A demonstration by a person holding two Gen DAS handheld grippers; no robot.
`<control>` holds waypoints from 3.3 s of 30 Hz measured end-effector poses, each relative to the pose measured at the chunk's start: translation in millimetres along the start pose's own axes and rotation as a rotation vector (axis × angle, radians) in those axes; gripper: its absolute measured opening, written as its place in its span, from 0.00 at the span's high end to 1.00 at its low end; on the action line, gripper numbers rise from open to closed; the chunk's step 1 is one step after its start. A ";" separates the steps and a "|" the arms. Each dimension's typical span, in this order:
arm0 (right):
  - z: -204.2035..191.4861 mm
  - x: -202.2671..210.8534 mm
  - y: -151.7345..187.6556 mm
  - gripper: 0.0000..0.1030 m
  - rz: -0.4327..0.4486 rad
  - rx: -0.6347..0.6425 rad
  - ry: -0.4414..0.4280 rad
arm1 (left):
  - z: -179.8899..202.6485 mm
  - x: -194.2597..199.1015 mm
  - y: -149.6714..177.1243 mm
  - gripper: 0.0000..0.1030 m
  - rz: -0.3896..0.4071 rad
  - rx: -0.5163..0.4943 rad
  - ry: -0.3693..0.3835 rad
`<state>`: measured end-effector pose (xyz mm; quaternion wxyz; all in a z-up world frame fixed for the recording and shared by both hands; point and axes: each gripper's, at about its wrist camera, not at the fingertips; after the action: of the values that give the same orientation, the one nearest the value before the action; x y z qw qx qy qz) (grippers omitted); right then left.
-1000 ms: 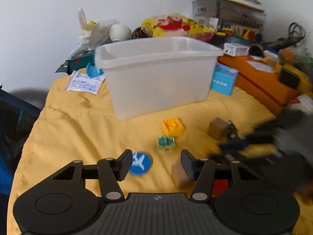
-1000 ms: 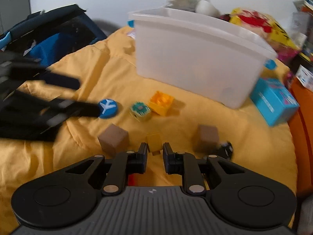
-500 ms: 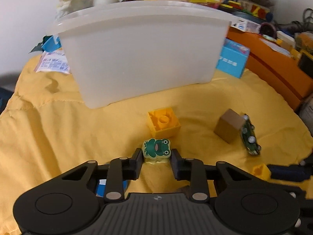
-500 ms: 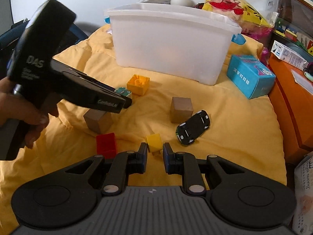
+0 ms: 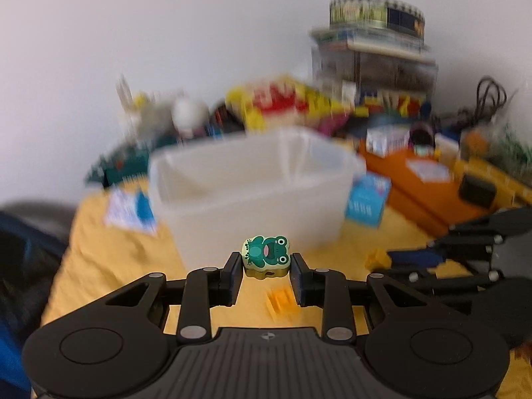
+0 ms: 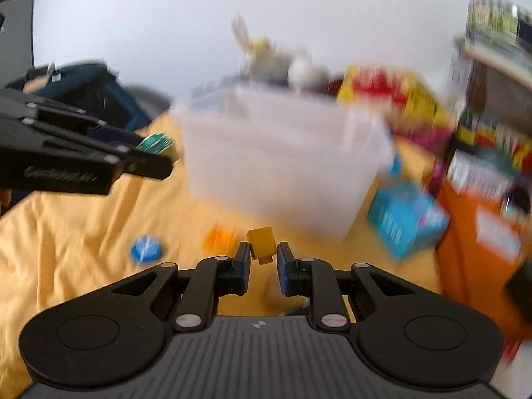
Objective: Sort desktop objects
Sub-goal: 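Carry the frog and yellow brick over the white bin and open both grippers, then grasp the long red brick with the right gripper, then grasp the blue airplane disc with the left gripper while the right holds the red brick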
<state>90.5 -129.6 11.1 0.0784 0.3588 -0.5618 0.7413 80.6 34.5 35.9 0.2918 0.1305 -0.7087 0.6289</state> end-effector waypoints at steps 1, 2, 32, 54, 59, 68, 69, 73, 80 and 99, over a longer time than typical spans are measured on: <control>3.8 2.9 -12.4 0.81 0.036 0.010 0.008 | -2.2 4.4 -8.3 0.67 0.023 -0.007 -0.012; 6.6 5.1 -24.3 0.81 0.072 0.021 0.018 | -5.6 8.2 -17.8 0.67 0.045 -0.011 -0.026; 7.3 27.1 -2.5 0.73 0.020 -0.019 -0.027 | -1.9 6.1 41.2 0.53 -0.113 0.032 0.020; -122.5 -2.9 98.8 0.74 -0.127 0.486 0.070 | 25.0 22.2 98.8 0.53 -0.213 0.048 0.032; -97.0 -13.0 89.0 0.76 -0.188 0.354 0.049 | 31.5 22.0 101.1 0.53 -0.217 0.025 0.037; 13.2 -11.9 101.2 0.76 -0.358 -0.744 -0.561 | 9.8 -8.2 93.7 0.52 -0.195 0.018 -0.086; 19.1 -17.1 113.0 0.76 -0.388 -0.828 -0.581 | 6.7 -16.0 92.3 0.52 -0.195 0.012 -0.099; 24.6 -10.6 137.0 0.71 -0.413 -0.898 -0.552 | -6.9 -54.6 90.8 0.52 -0.236 -0.014 -0.132; 32.6 5.7 132.5 0.63 -0.370 -0.797 -0.407 | -16.2 -83.8 89.9 0.60 -0.268 0.009 -0.071; -52.2 12.6 89.7 0.57 -0.291 -0.018 -0.150 | 41.5 20.0 147.4 0.59 -0.300 -0.011 0.058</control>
<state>11.6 -118.8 -56.6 0.1459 0.4901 -0.5147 0.6882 -27.1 23.7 -74.3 0.4034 0.2150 -0.6760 0.5780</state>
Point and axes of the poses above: each gripper's, at about its wrist camera, not at the fingertips, and x roughly against the way its jaws point, z to its right, y to its underside, and after that the axes turned 4 degrees about -z, right-handed
